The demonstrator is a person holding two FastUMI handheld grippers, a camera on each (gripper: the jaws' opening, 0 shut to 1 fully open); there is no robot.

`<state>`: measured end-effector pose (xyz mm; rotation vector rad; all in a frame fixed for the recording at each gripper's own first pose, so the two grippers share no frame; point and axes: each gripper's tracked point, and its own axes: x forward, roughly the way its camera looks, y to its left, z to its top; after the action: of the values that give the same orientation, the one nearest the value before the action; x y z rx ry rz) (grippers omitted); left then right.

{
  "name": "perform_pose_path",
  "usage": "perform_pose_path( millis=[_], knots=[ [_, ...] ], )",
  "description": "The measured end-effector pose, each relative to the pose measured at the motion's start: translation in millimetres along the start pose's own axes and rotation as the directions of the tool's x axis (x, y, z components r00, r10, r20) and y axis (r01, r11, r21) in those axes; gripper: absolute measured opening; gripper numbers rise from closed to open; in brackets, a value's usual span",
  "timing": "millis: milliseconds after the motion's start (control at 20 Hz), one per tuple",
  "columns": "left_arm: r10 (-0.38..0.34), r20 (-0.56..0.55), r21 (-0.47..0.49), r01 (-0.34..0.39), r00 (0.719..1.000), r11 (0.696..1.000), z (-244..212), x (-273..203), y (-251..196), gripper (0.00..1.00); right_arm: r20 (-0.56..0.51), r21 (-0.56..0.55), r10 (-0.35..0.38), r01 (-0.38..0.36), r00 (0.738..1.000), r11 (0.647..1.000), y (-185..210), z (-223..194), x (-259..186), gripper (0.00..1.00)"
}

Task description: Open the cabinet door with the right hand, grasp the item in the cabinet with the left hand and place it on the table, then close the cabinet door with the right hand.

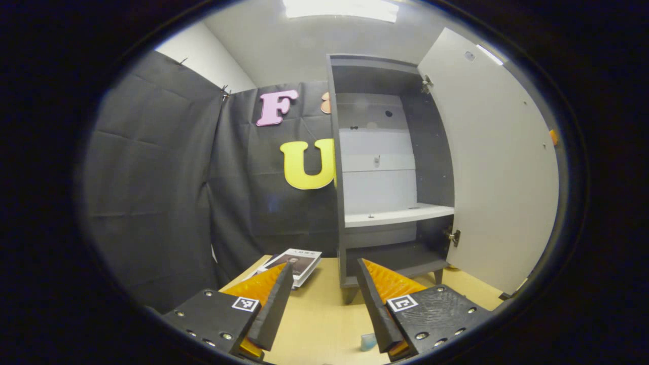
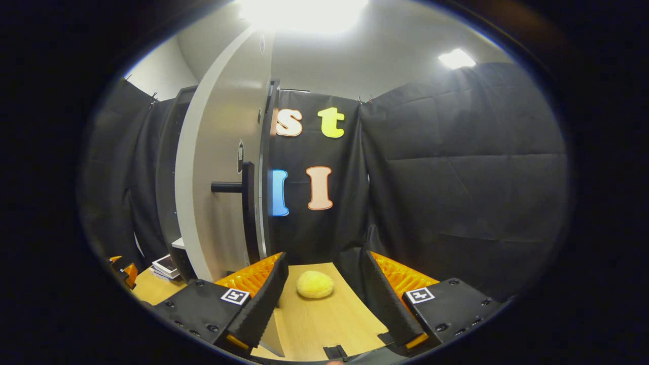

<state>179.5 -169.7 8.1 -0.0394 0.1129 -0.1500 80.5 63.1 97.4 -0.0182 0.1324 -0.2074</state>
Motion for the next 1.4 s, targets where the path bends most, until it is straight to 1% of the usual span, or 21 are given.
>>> perform_pose_path(
  millis=[50,100,200,250,300,500,600,950,1000,1050,1200,1250,1300,1350,1400],
  knots=[
    [-0.002,-0.007,0.002,0.002,1.0,1.0,-1.8,-1.2,2.1,0.75,-0.002,-0.001,0.003,-0.003,1.0,1.0,5.5,0.0,-1.3,0.96],
    [-0.004,-0.012,0.005,0.004,1.0,1.0,-2.5,-2.7,3.8,0.75,-0.003,-0.003,0.008,-0.008,1.0,1.0,10.9,0.7,-3.0,0.92],
    [-0.008,-0.016,0.006,0.008,1.0,1.0,-3.2,-2.5,5.8,0.76,-0.004,-0.003,0.019,-0.019,1.0,1.0,22.2,1.1,-4.5,0.92],
    [-0.009,-0.017,0.005,0.009,1.0,1.0,-4.2,-3.3,6.6,0.75,-0.002,-0.002,0.022,-0.022,1.0,1.0,27.3,1.2,-4.4,0.92],
    [-0.012,-0.019,0.006,0.012,1.0,1.0,-4.3,-3.9,7.6,0.76,-0.002,-0.001,0.024,-0.024,1.0,1.0,32.5,1.1,-6.2,0.96],
    [-0.012,-0.018,0.014,0.012,1.0,1.0,-5.7,-3.5,13.7,0.76,-0.004,-0.005,0.032,-0.032,0.999,0.999,50.5,2.0,-13.9,0.96],
    [-0.01,-0.021,0.005,0.01,1.0,1.0,-6.2,-5.1,14.6,0.76,-0.004,-0.005,0.04,-0.04,0.999,0.999,56.6,3.2,-9.9,0.96],
    [0.01,-0.021,0.003,-0.01,1.0,1.0,-7.0,-7.2,24.3,0.76,-0.005,-0.011,0.091,-0.091,0.996,0.996,95.9,3.6,-21.8,0.96],
    [0.014,-0.023,0.001,-0.014,1.0,1.0,-7.3,-7.4,25.5,0.76,-0.006,-0.011,0.099,-0.099,0.995,0.995,100.8,3.5,-22.1,1.0],
    [0.019,-0.022,-0.001,-0.02,1.0,1.0,-7.8,-8.0,26.8,0.76,-0.008,-0.011,0.107,-0.107,0.994,0.994,105.1,3.0,-21.3,0.96],
    [0.034,-0.02,-0.004,-0.034,0.999,0.999,-7.7,-9.0,30.9,0.76,-0.008,-0.01,0.133,-0.133,0.991,0.991,119.6,5.6,-19.1,0.96],
    [0.04,-0.021,-0.005,-0.04,0.999,0.999,-8.3,-9.4,32.8,0.76,-0.008,-0.012,0.139,-0.139,0.99,0.99,124.5,5.7,-18.7,0.92],
    [0.044,-0.023,-0.007,-0.044,0.999,0.999,-8.4,-10.1,34.1,0.76,-0.006,-0.013,0.146,-0.146,0.989,0.989,129.4,7.2,-18.5,0.92],
    [0.049,-0.025,-0.008,-0.049,0.998,0.999,-9.6,-10.8,35.1,0.75,-0.006,-0.012,0.151,-0.151,0.988,0.988,135.2,7.1,-19.5,0.96],
    [0.053,-0.028,-0.008,-0.053,0.998,0.999,-9.3,-11.7,36.5,0.76,-0.008,-0.008,0.158,-0.158,0.987,0.987,140.4,7.0,-19.6,0.92]
  ],
)
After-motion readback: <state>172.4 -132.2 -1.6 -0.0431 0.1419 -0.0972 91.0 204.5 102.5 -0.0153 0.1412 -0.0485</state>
